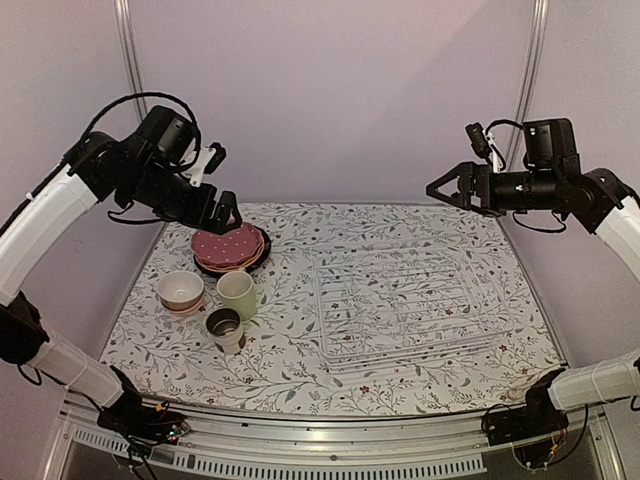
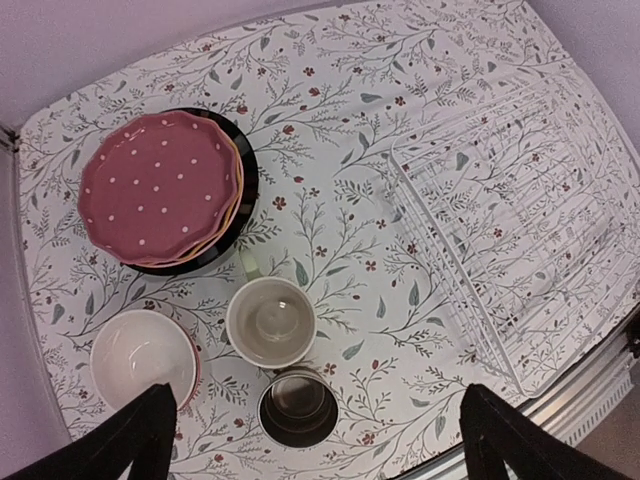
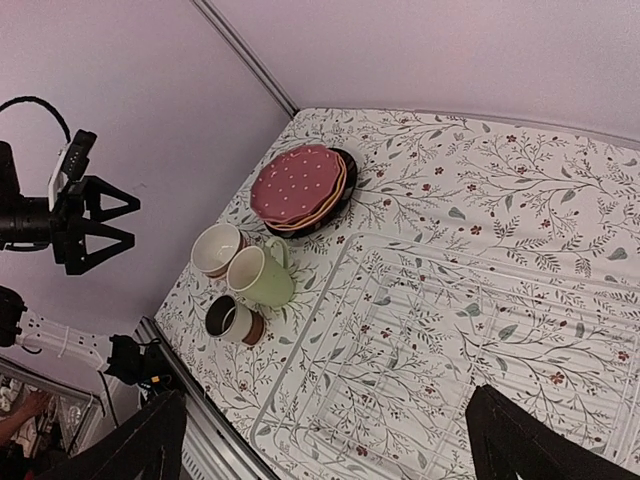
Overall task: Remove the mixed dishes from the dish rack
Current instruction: Reset both arms
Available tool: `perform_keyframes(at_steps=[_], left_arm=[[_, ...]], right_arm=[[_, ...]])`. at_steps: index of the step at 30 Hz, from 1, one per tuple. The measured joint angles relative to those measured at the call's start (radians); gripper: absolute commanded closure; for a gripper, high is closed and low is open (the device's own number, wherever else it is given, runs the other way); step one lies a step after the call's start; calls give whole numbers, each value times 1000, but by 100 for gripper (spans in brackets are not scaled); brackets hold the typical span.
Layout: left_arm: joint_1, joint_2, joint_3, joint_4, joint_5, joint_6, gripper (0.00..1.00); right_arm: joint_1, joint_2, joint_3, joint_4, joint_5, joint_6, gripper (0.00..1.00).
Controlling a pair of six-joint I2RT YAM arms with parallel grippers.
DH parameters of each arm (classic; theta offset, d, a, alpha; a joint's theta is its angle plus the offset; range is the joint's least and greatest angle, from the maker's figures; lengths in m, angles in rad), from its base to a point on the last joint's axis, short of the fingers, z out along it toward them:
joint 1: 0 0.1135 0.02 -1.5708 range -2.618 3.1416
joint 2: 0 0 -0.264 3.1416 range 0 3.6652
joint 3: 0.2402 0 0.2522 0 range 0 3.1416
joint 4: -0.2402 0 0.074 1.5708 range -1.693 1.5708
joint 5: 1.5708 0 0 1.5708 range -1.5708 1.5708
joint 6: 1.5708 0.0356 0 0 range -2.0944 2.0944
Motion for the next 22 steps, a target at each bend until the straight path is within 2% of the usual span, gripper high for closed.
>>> perform_keyframes(at_steps=[9, 18, 22], left_arm=[[51, -87, -212, 142, 64, -85, 0], [213, -355, -375, 292, 35, -158, 0], [235, -383, -403, 326, 32, -175, 0]], right_arm=[[-21, -96, -151, -58, 97, -9, 1], [-39, -251, -343, -62, 271, 44, 1], [-39, -306, -362, -59, 307, 71, 1]])
